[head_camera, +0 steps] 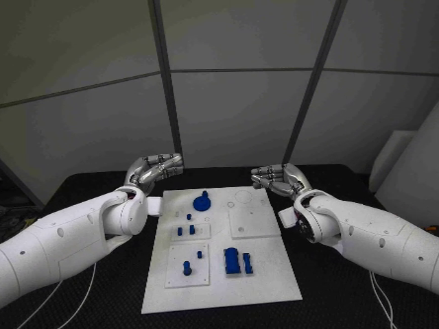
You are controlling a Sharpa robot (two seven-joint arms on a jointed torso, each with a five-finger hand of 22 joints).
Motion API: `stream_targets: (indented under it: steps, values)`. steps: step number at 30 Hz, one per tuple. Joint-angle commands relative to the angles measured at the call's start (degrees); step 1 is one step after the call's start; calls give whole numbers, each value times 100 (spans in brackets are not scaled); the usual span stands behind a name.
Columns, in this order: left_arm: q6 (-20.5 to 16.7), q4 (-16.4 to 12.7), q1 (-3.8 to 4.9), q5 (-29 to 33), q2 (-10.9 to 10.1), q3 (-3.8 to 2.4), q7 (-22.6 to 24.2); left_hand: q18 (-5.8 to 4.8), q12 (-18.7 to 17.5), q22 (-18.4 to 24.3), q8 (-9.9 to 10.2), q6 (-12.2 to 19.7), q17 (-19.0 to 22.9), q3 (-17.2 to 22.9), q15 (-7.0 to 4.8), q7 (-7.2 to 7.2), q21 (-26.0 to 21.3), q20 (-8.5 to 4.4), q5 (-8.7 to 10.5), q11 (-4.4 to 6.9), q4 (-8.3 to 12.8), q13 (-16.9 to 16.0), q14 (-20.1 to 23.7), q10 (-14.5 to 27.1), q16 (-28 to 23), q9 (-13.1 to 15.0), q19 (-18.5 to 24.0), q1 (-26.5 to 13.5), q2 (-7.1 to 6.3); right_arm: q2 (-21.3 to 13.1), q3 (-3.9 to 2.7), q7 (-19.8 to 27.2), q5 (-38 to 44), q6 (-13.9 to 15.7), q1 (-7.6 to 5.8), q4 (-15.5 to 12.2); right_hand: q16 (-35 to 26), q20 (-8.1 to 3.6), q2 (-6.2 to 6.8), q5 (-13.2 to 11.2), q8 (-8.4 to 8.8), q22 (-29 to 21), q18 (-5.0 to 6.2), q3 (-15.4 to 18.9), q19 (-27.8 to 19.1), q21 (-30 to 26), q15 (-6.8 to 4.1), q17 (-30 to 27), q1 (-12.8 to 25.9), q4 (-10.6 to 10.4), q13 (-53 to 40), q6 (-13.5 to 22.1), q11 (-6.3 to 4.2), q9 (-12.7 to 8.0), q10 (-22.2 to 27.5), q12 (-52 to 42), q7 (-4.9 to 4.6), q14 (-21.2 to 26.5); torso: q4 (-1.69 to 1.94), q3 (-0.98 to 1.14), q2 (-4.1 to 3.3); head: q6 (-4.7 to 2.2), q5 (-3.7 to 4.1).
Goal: Assemble the parts on the task board
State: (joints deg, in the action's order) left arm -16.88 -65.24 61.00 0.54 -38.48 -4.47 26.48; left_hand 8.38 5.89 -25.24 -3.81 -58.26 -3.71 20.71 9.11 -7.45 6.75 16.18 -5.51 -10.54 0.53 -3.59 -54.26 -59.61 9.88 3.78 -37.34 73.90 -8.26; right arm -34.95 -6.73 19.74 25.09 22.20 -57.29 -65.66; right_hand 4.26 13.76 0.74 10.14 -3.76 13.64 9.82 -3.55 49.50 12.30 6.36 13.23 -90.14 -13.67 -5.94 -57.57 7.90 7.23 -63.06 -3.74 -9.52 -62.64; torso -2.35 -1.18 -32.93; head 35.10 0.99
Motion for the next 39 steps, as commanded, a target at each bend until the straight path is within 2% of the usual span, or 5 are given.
stream_targets:
  steps: [1, 2, 13, 17, 39]
  values:
    - [-265, 79, -24, 276, 79, -7, 403, 206, -173, 146, 19, 12, 9, -153, 41, 25, -95, 33, 13, -55, -12, 2, -2, 17, -207, -9, -39, 71, 109, 97, -17, 424, -444, -176, -14, 134, -73, 31, 4, -48, 16, -139, 83, -61, 103, -147, 64, -225, 110, 77, 178, 42, 49, -110, 19, 16, -22, 9, 12, 32, 38, -39, -32]
    - [-50, 50, -21, 56, 51, -1, 63, -251, -589, 840, 381, 1748, 371, -707, -273, 223, -253, -475, 551, 303, -53, 359, 1628, 1802, -415, -378, 1110, -2173, 292, 69, -10, 79, -97, -23, -2, 89, -426, -381, -74, -326, 376, -477, -295, 355, -1450, -442, -177, -505, 2747, 443, 594, 1740, -224, -269, 1906, 374, 273, 1893, 4, 10, 12, -26, -18]
    - [-811, -668, -39, 24, -140, 126, 139, -381, -589, 1418, 381, 3100, 371, -1183, -464, 745, -675, -848, 551, 536, -53, 359, 2879, 3175, -988, -378, 1958, -3884, 826, -247, 197, 359, -826, 647, -88, -672, -426, -707, -74, -553, 376, -793, -420, 355, -2536, -726, -636, -822, 4792, 747, 594, 3041, -790, -723, 3320, 374, 485, 3291, 231, 116, 172, -72, -98]
    - [-1445, -1266, -54, -2, -300, 233, 203, -381, -589, 1576, 381, 3490, 371, -1308, -911, 745, -675, -959, 551, 610, -53, 359, 3242, 3574, -988, -378, 2212, -4386, 826, -507, 367, 590, -1428, 1200, -159, -1301, -426, -804, -74, -1014, 376, -877, -459, 355, -2885, -800, -636, -894, 5404, 838, 594, 3435, -790, -723, 3753, 374, 952, 3723, 235, 118, 175, -72, -99]
    - [-2724, -2472, -84, -54, -621, 447, 331, -838, -589, 2524, 381, 4912, 371, -2071, -911, 745, -675, -1618, 551, 1054, -53, 359, 4572, 5027, -988, -378, 3136, -6211, 826, -974, 673, 1005, -2509, 2192, -287, -2429, -426, -1376, -74, -1014, 376, -1364, -982, 355, -4122, -1230, -636, -1323, 7579, 1367, 594, 4834, -790, -723, 5293, 374, 952, 5256, 235, 118, 175, -72, -99]
